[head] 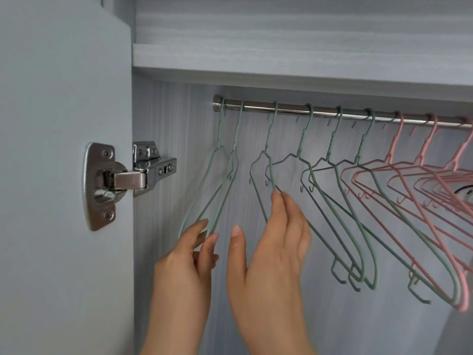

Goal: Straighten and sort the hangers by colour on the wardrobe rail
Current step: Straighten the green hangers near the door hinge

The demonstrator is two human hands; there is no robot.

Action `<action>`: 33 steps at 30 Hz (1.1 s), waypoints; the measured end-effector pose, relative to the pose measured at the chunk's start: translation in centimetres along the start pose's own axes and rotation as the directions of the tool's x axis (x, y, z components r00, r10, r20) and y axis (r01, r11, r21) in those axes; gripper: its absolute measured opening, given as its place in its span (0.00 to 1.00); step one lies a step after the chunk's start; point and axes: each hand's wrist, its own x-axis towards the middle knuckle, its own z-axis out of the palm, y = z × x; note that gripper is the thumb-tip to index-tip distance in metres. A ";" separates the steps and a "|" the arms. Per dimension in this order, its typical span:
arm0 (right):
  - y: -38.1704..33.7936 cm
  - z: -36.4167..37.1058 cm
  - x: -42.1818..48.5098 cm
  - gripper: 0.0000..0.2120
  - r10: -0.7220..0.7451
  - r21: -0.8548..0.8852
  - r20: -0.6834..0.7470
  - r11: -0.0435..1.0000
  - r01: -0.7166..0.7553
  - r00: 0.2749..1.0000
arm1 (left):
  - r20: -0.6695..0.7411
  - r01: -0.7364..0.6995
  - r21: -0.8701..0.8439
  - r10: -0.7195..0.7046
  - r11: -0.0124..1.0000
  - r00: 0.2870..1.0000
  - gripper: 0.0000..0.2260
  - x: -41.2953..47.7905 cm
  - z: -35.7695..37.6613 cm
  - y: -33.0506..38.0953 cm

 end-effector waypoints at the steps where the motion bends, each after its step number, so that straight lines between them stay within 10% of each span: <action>1: 0.0 -0.1 0.1 0.27 -0.007 -0.002 0.003 1.000 0.007 1.000 | 0.010 -0.009 0.014 0.009 1.000 1.000 0.08 0.0 0.0 0.0; 17: 3.3 -2.5 2.2 0.25 0.235 0.055 0.146 0.968 -0.246 0.961 | -0.048 -0.071 0.018 0.072 0.997 0.996 0.10 0.1 0.8 0.6; 25: 3.7 -0.7 3.8 0.16 0.471 0.426 0.476 0.615 -0.663 0.743 | -0.057 -0.138 0.090 0.143 0.986 0.988 0.10 -0.1 1.1 -0.1; 33: 2.5 1.8 4.2 0.15 0.375 0.509 0.476 0.621 -0.596 0.796 | -0.069 -0.153 0.086 0.159 0.984 0.985 0.15 -0.1 1.1 -0.2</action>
